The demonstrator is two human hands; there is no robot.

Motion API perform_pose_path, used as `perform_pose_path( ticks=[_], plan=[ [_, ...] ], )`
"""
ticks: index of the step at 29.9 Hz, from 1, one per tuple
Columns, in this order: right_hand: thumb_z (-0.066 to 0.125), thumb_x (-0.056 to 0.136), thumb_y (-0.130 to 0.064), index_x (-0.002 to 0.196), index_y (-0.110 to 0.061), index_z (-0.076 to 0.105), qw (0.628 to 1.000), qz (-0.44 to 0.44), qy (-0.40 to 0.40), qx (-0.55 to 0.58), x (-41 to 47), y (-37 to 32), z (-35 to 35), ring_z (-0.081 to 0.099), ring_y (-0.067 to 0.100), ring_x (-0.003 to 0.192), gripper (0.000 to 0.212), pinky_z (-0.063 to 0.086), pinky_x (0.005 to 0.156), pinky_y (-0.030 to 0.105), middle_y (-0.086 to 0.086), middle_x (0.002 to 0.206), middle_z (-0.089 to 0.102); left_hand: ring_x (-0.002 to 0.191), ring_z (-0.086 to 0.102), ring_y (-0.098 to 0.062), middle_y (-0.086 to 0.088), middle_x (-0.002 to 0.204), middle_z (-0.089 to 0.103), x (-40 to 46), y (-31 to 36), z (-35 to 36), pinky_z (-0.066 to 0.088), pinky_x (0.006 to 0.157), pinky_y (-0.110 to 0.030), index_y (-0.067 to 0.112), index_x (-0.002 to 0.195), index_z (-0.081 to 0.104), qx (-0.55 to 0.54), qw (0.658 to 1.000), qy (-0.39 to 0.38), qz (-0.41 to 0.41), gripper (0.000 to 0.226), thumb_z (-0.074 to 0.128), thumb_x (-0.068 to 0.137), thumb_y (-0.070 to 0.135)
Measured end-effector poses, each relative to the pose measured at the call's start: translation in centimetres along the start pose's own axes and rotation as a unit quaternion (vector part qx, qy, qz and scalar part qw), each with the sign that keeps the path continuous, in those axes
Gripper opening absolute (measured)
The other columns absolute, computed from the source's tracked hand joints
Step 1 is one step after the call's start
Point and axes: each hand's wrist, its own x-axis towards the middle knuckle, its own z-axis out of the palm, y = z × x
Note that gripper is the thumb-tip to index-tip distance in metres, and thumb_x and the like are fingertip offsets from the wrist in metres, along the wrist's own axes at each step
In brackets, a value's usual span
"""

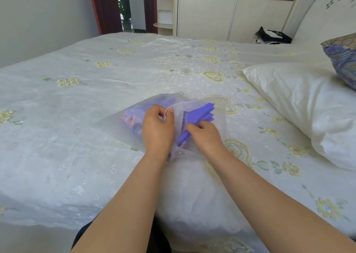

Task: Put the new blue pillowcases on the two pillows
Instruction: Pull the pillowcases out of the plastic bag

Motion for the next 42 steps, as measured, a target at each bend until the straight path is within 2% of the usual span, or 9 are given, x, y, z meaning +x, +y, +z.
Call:
perform_pose_path(
  ticks=[7,10,13,18,23,26,34,39,42],
  plan=[
    [0.043,0.096,-0.019,0.092,-0.011,0.042,0.984,0.004,0.171,0.054,-0.6,5.2,-3.6,0.049,0.024,0.074,0.009,0.031,0.066,0.030,-0.004,0.071,0.048,0.081,0.055,-0.014,0.010,0.077,0.061,-2.4,0.6,1.8,0.042,0.078,-0.028,0.022,0.075,0.060,0.043,0.952,-0.303,0.007,0.047,0.042,0.086,0.064],
    [0.042,0.094,-0.018,0.092,-0.018,0.041,0.984,0.001,0.159,0.076,-0.5,6.2,-4.7,0.047,0.021,0.078,0.002,0.035,0.073,0.032,-0.007,0.073,0.044,0.121,0.045,-0.026,-0.002,0.129,0.054,-0.6,-0.6,1.3,0.036,0.101,-0.039,0.024,0.113,0.064,0.128,0.982,-0.116,-0.074,0.048,0.038,0.091,0.058],
    [0.041,0.075,-0.031,0.073,-0.024,0.040,0.972,0.012,0.151,0.179,-0.9,6.2,-5.1,0.044,0.012,0.064,0.007,0.037,0.073,0.031,-0.007,0.068,0.045,0.126,0.040,-0.035,-0.013,0.148,0.025,1.1,-2.5,0.0,0.034,0.105,-0.042,0.025,0.136,0.042,0.049,0.969,0.037,-0.241,0.055,0.062,0.085,0.035],
    [0.048,0.091,-0.008,0.091,-0.016,0.055,0.971,-0.030,0.164,0.171,-1.0,7.1,-5.1,0.055,0.011,0.065,0.011,0.046,0.066,0.026,-0.005,0.074,0.059,0.059,0.048,-0.017,-0.010,0.085,0.059,2.3,-4.3,-0.9,0.041,0.049,-0.019,0.012,0.123,0.059,-0.225,0.899,-0.021,-0.375,0.045,0.042,0.086,-0.007],
    [0.053,0.096,-0.026,0.089,-0.026,0.055,0.953,-0.046,0.206,0.217,-0.4,7.1,-5.3,0.061,0.021,0.071,0.007,0.050,0.068,0.033,0.009,0.084,0.067,0.102,0.063,-0.023,-0.015,0.116,0.063,3.7,-4.9,-3.1,0.047,0.087,-0.020,0.001,0.116,0.062,-0.265,0.904,0.194,-0.275,0.038,0.043,0.085,-0.009],
    [0.054,0.095,-0.025,0.091,-0.021,0.058,0.965,-0.029,0.161,0.203,0.1,7.4,-4.9,0.063,0.023,0.075,0.007,0.051,0.070,0.034,0.012,0.089,0.068,0.099,0.061,-0.021,-0.015,0.114,0.063,5.1,-5.7,-5.0,0.047,0.091,-0.019,-0.001,0.110,0.064,-0.321,0.865,0.275,-0.270,0.033,0.044,0.084,-0.006],
    [0.049,0.097,-0.019,0.096,-0.012,0.062,0.937,-0.045,0.270,0.218,0.5,8.1,-3.5,0.060,0.016,0.076,0.014,0.048,0.071,0.026,0.008,0.089,0.066,0.091,0.059,-0.016,0.000,0.097,0.060,7.2,-8.7,-11.7,0.046,0.088,-0.019,0.009,0.103,0.068,-0.273,0.861,0.357,-0.236,0.025,0.050,0.086,0.004],
    [0.047,0.098,-0.018,0.104,-0.001,0.062,0.948,-0.037,0.276,0.154,1.2,8.6,-3.1,0.054,0.018,0.083,0.023,0.036,0.056,0.009,0.007,0.092,0.059,0.139,0.025,-0.016,0.000,0.153,0.022,6.7,-10.2,-14.0,0.032,0.101,-0.024,0.031,0.118,0.058,-0.028,0.921,0.294,-0.253,0.039,0.049,0.088,0.008],
    [0.047,0.098,-0.019,0.103,-0.003,0.061,0.950,-0.025,0.273,0.151,1.1,8.8,-3.0,0.053,0.019,0.081,0.023,0.036,0.055,0.003,0.007,0.091,0.059,0.140,0.024,-0.021,-0.006,0.155,0.017,5.3,-8.2,-14.0,0.030,0.107,-0.025,0.022,0.119,0.056,0.096,0.958,0.270,0.014,0.034,0.054,0.085,0.018]
  ],
)
